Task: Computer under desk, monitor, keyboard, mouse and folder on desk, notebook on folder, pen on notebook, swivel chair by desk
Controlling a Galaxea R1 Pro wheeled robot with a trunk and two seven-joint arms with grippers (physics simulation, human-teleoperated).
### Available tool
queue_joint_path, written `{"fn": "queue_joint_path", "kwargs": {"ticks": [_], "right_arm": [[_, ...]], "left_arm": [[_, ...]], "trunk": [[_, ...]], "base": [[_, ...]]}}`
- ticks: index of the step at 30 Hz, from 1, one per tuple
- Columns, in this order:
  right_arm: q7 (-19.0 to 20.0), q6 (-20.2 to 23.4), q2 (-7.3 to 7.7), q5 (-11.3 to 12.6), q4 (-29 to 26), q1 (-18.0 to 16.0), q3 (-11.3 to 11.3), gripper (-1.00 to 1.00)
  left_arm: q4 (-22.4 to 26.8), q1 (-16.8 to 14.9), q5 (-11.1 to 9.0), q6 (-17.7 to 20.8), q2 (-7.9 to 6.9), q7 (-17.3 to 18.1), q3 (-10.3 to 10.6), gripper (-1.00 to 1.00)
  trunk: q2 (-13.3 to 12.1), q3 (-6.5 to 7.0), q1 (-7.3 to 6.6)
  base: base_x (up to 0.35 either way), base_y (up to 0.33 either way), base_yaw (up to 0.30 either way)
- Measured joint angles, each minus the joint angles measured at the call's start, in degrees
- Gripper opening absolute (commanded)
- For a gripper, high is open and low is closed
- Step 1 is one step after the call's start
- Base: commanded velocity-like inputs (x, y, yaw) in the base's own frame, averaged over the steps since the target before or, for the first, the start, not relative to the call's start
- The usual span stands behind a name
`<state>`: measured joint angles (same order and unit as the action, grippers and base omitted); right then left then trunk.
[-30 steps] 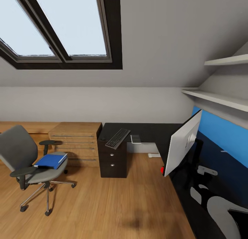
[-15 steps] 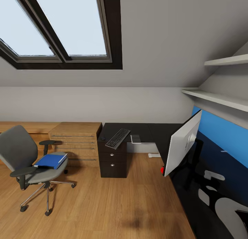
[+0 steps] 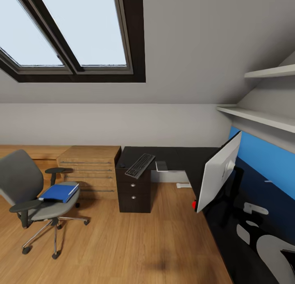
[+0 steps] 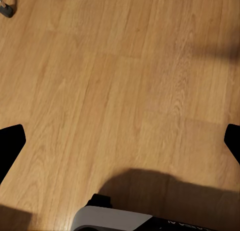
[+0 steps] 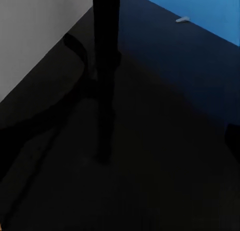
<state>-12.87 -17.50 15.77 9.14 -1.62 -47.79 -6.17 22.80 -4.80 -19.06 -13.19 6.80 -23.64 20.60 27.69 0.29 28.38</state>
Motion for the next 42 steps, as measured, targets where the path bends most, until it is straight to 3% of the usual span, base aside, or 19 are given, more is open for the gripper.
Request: {"fn": "queue_joint_path", "kwargs": {"ticks": [8, 24, 42], "right_arm": [[0.0, -0.43, -0.01, 0.0, -0.01, 0.01, 0.01, 1.0], [-0.08, -2.21, -0.03, 0.0, -0.01, 0.0, -0.01, 1.0], [-0.1, -2.52, 0.06, 0.03, -0.01, 0.0, -0.08, 1.0]], "left_arm": [[0.0, 0.0, 0.06, 0.01, 0.01, 0.0, 0.05, 1.0], [0.0, 0.0, 0.07, 0.01, 0.01, 0.0, 0.06, 1.0], [0.0, 0.0, 0.07, -0.07, 0.0, 0.0, 0.09, 1.0]], "trunk": [[0.0, 0.0, 0.0], [0.0, 0.0, -0.01], [0.0, 0.0, 0.01]], "base": [[0.055, 0.0, 0.0], [0.252, 0.0, 0.0], [0.041, -0.003, 0.0]]}}
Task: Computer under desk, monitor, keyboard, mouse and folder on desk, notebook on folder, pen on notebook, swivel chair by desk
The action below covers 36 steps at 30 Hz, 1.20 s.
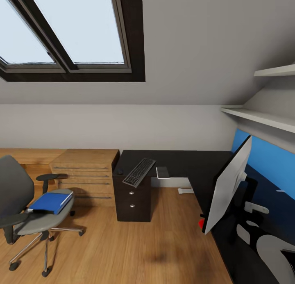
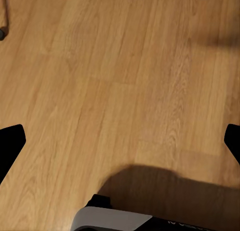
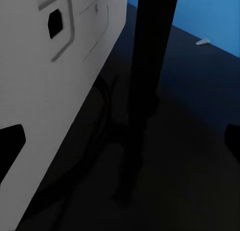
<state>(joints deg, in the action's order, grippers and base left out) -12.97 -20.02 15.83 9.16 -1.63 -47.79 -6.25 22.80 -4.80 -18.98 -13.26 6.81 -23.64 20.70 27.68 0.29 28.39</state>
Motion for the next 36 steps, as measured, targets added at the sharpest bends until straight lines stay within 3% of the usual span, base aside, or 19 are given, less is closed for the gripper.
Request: {"fn": "queue_joint_path", "kwargs": {"ticks": [36], "right_arm": [[0.0, 0.0, 0.09, -0.03, 0.0, 0.0, 0.08, 1.0]], "left_arm": [[0.0, 0.0, 0.0, 0.0, 0.01, 0.0, 0.02, 1.0]], "trunk": [[0.0, 0.0, 0.0]], "base": [[0.056, -0.048, 0.0]]}}
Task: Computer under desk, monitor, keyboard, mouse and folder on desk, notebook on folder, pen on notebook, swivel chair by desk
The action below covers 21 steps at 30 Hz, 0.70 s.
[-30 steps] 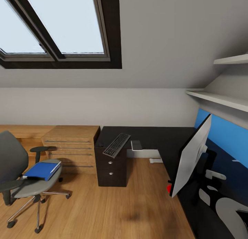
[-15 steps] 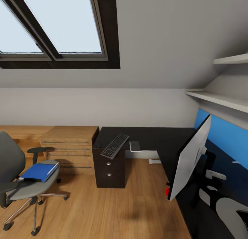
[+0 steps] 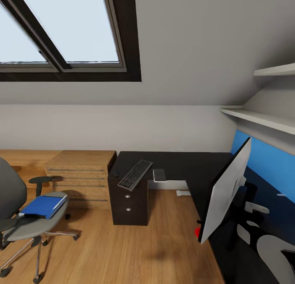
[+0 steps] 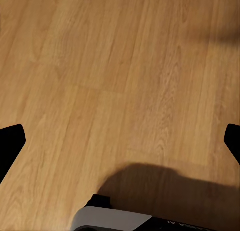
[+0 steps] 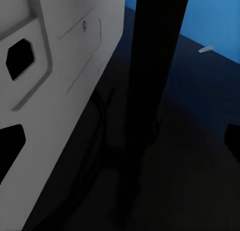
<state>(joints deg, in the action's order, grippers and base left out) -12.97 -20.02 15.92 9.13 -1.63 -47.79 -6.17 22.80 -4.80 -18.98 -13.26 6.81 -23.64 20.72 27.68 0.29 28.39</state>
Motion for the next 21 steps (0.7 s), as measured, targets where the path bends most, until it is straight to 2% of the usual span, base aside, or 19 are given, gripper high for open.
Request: {"fn": "queue_joint_path", "kwargs": {"ticks": [21], "right_arm": [[0.14, -0.13, -0.08, -0.11, -0.01, 0.0, 0.38, 1.0]], "left_arm": [[0.0, 0.0, 0.0, 0.0, 0.02, 0.0, -0.01, 1.0]], "trunk": [[0.0, 0.0, 0.0]], "base": [[0.01, -0.014, 0.0]]}}
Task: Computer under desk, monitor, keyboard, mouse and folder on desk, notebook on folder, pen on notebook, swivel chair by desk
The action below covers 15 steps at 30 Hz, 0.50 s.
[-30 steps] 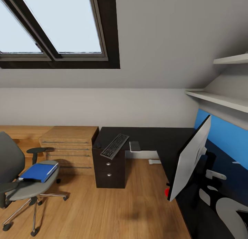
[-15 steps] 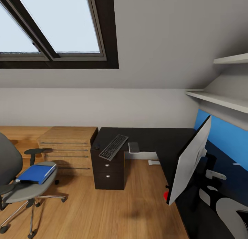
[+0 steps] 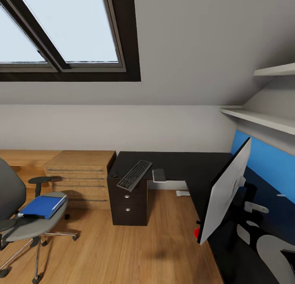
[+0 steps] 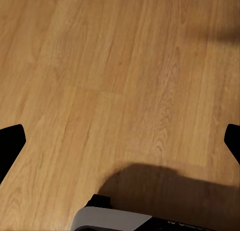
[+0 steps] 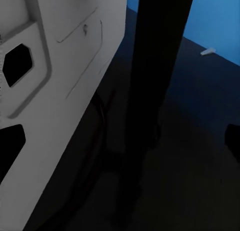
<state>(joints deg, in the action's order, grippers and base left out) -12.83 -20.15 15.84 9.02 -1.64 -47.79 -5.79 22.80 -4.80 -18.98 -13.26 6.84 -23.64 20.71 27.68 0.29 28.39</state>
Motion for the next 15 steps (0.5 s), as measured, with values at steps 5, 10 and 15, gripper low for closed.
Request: {"fn": "queue_joint_path", "kwargs": {"ticks": [5, 10, 15], "right_arm": [[0.02, 0.0, -0.01, -0.04, 0.0, 0.0, 0.05, 1.0], [0.09, 0.02, -0.01, -0.13, -0.02, 0.0, 0.06, 1.0], [0.22, 0.02, -0.01, -0.2, -0.04, 0.0, 0.05, 1.0]], "left_arm": [[0.0, 0.0, 0.0, 0.0, 0.0, 0.0, 0.04, 1.0], [0.0, 0.0, 0.0, 0.0, -0.01, 0.0, 0.06, 1.0], [0.0, 0.0, 0.0, 0.0, 0.01, 0.0, 0.07, 1.0]], "trunk": [[0.0, 0.0, 0.0], [0.0, 0.0, 0.0], [0.0, 0.0, 0.0]], "base": [[0.001, -0.002, 0.0], [0.0, 0.0, 0.0], [0.0, 0.0, 0.0]]}}
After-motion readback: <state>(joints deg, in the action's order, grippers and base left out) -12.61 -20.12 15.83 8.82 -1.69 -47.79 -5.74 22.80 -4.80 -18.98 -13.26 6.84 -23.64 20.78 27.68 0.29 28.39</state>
